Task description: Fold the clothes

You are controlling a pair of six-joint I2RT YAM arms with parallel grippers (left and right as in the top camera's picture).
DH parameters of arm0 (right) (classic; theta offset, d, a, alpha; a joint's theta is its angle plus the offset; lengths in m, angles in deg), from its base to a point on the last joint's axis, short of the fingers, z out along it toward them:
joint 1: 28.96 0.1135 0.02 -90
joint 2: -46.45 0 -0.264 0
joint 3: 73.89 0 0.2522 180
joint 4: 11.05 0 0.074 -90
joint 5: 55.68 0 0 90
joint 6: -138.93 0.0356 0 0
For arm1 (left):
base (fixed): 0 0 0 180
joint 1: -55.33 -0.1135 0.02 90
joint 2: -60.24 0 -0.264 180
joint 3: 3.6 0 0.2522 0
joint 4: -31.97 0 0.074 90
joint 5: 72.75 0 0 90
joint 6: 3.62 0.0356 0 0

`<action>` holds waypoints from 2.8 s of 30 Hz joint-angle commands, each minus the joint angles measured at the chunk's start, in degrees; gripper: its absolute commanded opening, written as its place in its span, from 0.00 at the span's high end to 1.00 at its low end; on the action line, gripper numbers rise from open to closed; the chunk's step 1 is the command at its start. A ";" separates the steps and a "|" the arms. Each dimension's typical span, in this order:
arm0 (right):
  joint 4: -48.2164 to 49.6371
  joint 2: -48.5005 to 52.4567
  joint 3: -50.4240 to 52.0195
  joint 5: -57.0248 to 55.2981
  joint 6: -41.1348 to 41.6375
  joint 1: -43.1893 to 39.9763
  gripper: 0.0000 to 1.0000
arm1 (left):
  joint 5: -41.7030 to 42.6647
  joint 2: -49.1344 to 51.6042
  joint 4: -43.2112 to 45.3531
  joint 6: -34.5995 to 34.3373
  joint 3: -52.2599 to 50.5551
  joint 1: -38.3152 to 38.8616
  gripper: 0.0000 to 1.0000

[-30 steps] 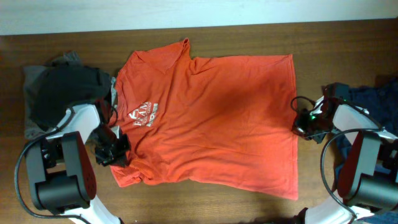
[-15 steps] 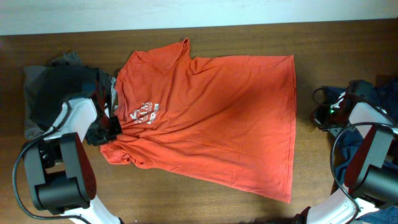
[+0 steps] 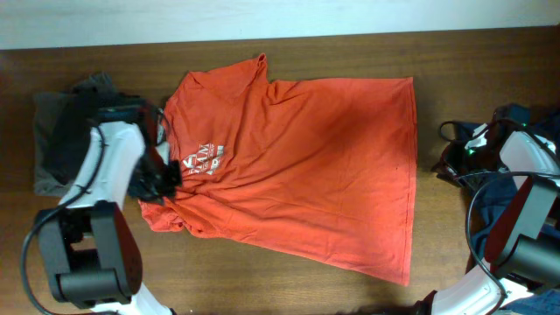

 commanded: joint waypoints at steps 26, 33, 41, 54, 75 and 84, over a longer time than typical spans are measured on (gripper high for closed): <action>0.00 -1.68 -0.74 0.90 -0.39 -0.24 0.75 | -6.69 -2.27 15.45 -1.27 -19.45 2.16 0.99; -0.35 -1.68 -0.74 0.92 -0.39 -0.24 0.75 | -6.38 -15.32 4.11 -0.74 -12.02 2.14 1.00; -0.35 -1.68 -0.74 0.92 -0.37 -0.24 0.75 | -6.54 -29.64 2.62 -0.76 -5.99 2.16 1.00; -5.01 -1.68 -0.74 0.87 -1.99 -0.13 0.67 | -6.56 -19.34 7.32 -0.55 -5.99 2.14 0.99; -21.33 -9.84 5.75 2.54 -10.54 6.08 0.62 | -10.34 -19.21 -0.55 -1.27 -5.99 1.03 1.00; -24.28 -32.39 10.93 -3.69 2.32 6.08 0.41 | -7.02 -19.21 1.53 -2.54 -5.99 1.03 1.00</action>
